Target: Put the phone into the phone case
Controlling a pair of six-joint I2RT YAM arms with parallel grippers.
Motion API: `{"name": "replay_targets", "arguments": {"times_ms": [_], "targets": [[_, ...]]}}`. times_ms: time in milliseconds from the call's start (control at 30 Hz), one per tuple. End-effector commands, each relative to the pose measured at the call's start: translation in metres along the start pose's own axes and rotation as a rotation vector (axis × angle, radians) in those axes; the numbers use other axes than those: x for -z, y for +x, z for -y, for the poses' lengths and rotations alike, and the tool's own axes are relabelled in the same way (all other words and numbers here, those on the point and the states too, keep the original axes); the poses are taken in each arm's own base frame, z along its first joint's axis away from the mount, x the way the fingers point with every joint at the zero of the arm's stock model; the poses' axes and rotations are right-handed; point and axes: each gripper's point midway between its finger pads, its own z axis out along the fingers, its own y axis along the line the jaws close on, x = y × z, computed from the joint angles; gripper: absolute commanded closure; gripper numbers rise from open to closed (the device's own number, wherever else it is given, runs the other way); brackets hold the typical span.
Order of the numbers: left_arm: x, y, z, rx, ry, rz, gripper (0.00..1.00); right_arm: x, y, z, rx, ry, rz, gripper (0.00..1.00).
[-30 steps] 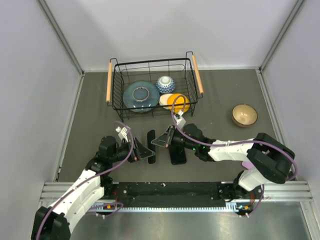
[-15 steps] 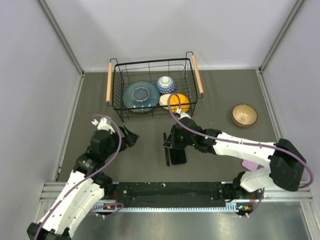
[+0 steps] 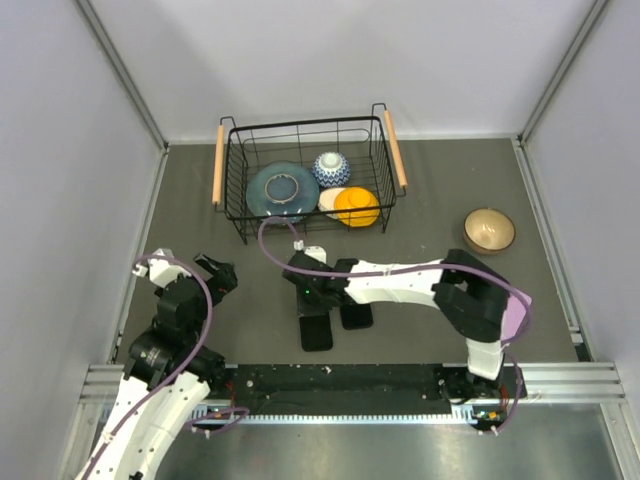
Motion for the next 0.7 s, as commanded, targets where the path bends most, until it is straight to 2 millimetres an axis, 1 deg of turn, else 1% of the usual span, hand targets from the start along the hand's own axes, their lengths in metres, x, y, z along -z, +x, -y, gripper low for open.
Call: {"name": "replay_targets", "arguments": {"times_ms": [0, 100, 200, 233, 300, 333, 367, 400, 433, 467, 500, 533, 567, 600, 633, 667], "targets": [[0.002, -0.012, -0.017, 0.046, -0.123, 0.045, 0.05, -0.023, 0.001, 0.014, -0.012, 0.114, 0.005, 0.87], [-0.002, -0.007, -0.02, 0.044, -0.157, 0.023, 0.05, -0.024, -0.009, 0.021, -0.019, 0.153, 0.059, 0.86], [-0.007, 0.006, -0.019, 0.031, -0.161, -0.035, 0.05, -0.02, -0.018, 0.029, -0.019, 0.177, 0.089, 0.8], [-0.008, 0.01, -0.017, 0.028, -0.156, -0.052, 0.06, -0.014, -0.022, 0.028, -0.014, 0.171, 0.108, 0.75], [-0.012, 0.015, -0.015, 0.021, -0.153, -0.078, 0.05, -0.002, -0.027, 0.027, 0.01, 0.155, 0.125, 0.69], [-0.012, 0.02, -0.012, 0.017, -0.137, -0.101, 0.05, 0.012, -0.033, 0.025, 0.013, 0.136, 0.15, 0.61], [-0.015, 0.02, -0.007, -0.006, -0.109, -0.102, 0.04, 0.022, -0.037, 0.026, 0.026, 0.13, 0.164, 0.56], [-0.016, 0.023, -0.003, -0.024, -0.086, -0.121, 0.04, 0.031, -0.041, 0.034, 0.016, 0.144, 0.174, 0.5], [-0.016, 0.031, 0.003, -0.046, -0.045, -0.16, 0.02, 0.037, -0.042, 0.046, 0.007, 0.164, 0.181, 0.38], [-0.017, 0.031, 0.012, -0.078, 0.004, -0.165, 0.02, 0.058, -0.053, 0.048, -0.011, 0.138, 0.218, 0.34], [-0.017, 0.034, 0.016, -0.093, 0.031, -0.182, 0.01, 0.065, -0.061, 0.064, -0.034, 0.157, 0.232, 0.29], [-0.017, 0.036, 0.02, -0.105, 0.061, -0.193, 0.01, 0.071, -0.06, 0.082, -0.039, 0.181, 0.228, 0.22], [-0.015, 0.041, 0.028, -0.126, 0.112, -0.223, 0.01, 0.086, -0.067, 0.092, -0.032, 0.181, 0.25, 0.19], [-0.014, 0.041, 0.032, -0.123, 0.135, -0.225, 0.01, 0.093, -0.069, 0.105, -0.04, 0.204, 0.253, 0.18], [-0.013, 0.043, 0.033, -0.129, 0.145, -0.23, 0.01, 0.098, -0.066, 0.138, -0.069, 0.291, 0.236, 0.15], [-0.013, 0.043, 0.035, -0.129, 0.156, -0.234, 0.01, 0.112, -0.068, 0.148, -0.091, 0.3, 0.259, 0.13]]}}
